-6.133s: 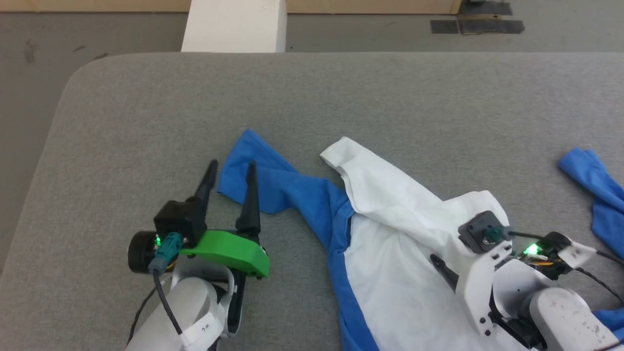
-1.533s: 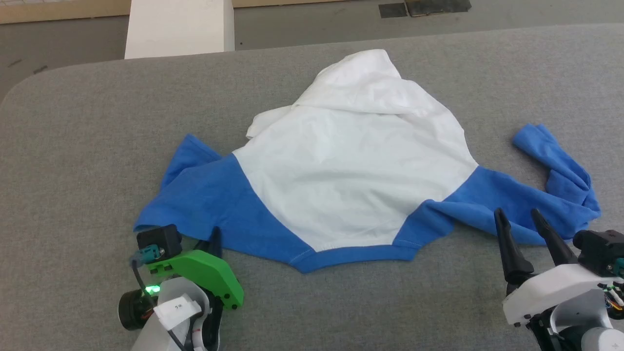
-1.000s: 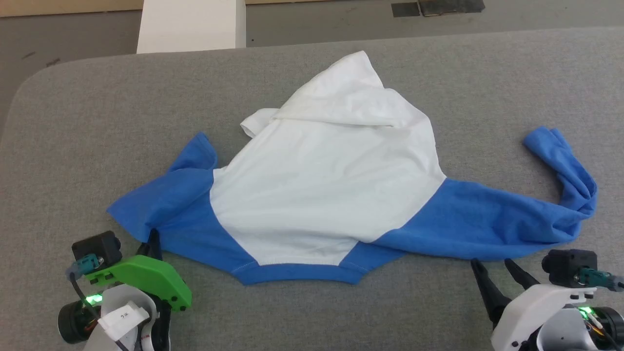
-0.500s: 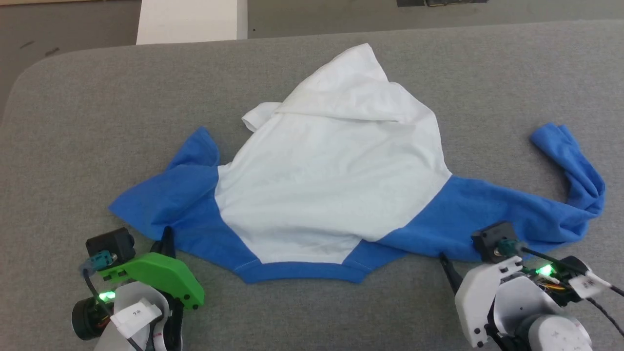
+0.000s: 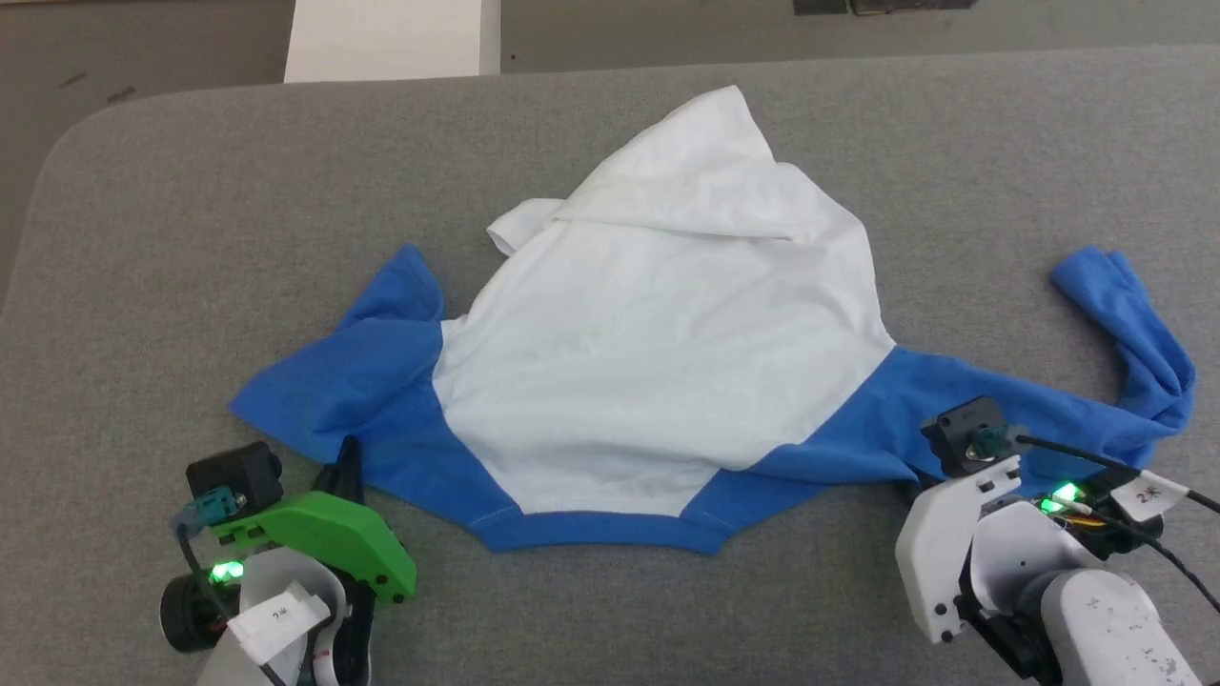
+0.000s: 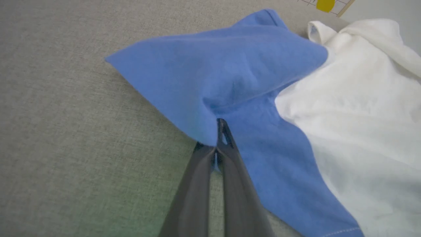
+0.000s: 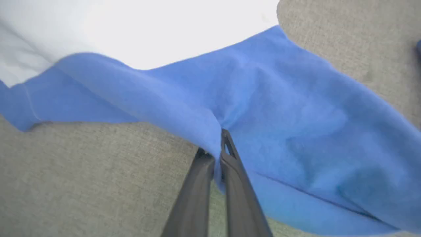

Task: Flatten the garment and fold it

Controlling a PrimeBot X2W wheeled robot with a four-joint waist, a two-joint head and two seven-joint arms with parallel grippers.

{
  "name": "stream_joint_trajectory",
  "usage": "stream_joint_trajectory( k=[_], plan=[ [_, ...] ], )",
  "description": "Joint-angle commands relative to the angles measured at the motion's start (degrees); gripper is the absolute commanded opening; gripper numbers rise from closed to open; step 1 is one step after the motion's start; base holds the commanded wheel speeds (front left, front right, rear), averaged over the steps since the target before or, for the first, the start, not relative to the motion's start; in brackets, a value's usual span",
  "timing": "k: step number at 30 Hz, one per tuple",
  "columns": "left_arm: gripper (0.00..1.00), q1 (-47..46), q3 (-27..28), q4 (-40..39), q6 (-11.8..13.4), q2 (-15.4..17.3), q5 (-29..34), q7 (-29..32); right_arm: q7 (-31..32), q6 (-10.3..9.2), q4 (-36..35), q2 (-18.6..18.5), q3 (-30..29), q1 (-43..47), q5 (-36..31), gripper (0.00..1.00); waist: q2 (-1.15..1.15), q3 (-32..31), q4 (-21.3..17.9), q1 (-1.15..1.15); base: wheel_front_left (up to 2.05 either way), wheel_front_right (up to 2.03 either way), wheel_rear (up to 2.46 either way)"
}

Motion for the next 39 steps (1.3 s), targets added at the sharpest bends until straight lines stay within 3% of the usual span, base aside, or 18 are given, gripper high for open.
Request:
stream_joint_trajectory(
  k=[1, 7, 13, 17, 20, 24, 30, 34, 39],
  plan=[
    [0.0, -1.05, 0.12, -0.43, -0.75, 0.07, -0.57, -0.75, -1.03, -0.09, -0.31, 0.29, -0.44, -0.5, 0.8, 0.0, 0.0, -0.73, -0.29, 0.0, 0.0, 0.0, 0.0],
    [0.0, -3.12, 0.99, -7.56, -4.03, 1.84, -2.3, -1.3, -2.9, -0.09, -8.63, -0.92, -3.18, -1.26, 2.57, 0.0, 0.0, -2.38, -1.38, 0.0, 0.0, 0.0, 0.0],
    [0.0, -9.68, 0.93, -18.46, -7.48, 5.5, -4.94, 5.13, 0.47, -0.09, -19.32, -7.29, -5.61, -8.25, 4.89, 0.0, 0.0, -2.52, -2.36, 0.0, 0.0, 0.0, 0.0],
    [0.0, -16.68, 1.2, -22.32, -8.06, 6.22, -7.86, 10.41, 3.59, -0.09, -21.33, -11.38, -6.12, -16.75, 6.74, 0.0, 0.0, -0.63, -3.12, 0.0, 0.0, 0.0, 0.0],
    [0.0, -23.49, 0.95, -21.89, -7.71, 8.0, -6.68, 13.89, 5.24, -0.09, -19.64, -13.88, -6.03, -24.46, 7.97, 0.0, 0.0, 1.68, -3.53, 0.0, 0.0, 0.0, 0.0],
    [0.0, -33.82, 1.18, -19.29, -6.38, 7.53, -6.76, 17.22, 6.35, -0.09, -15.16, -17.3, -4.65, -35.96, 8.36, 0.0, 0.0, 6.31, -4.19, 0.0, 0.0, 0.0, 0.0],
    [0.0, -49.93, 1.75, -12.28, -3.76, 7.33, -4.68, 20.0, 2.92, -0.09, -3.98, -20.15, -1.81, -54.36, 5.43, 0.0, 0.0, 13.9, -4.99, 0.0, 0.0, 0.0, 0.0],
    [0.0, -59.97, 1.79, -7.05, -0.99, 7.41, -0.79, 19.37, -0.96, -0.09, 2.49, -19.56, -1.46, -64.85, 3.61, 0.0, 0.0, 18.74, -5.08, 0.0, 0.0, 0.0, 0.0],
    [0.0, -71.05, 0.78, -1.1, 1.23, 8.1, 5.46, 15.61, -7.75, -0.09, 9.88, -15.81, -4.7, -75.11, 0.31, 0.0, 0.0, 22.74, -5.4, 0.0, 0.0, 0.0, 0.0]
  ],
)
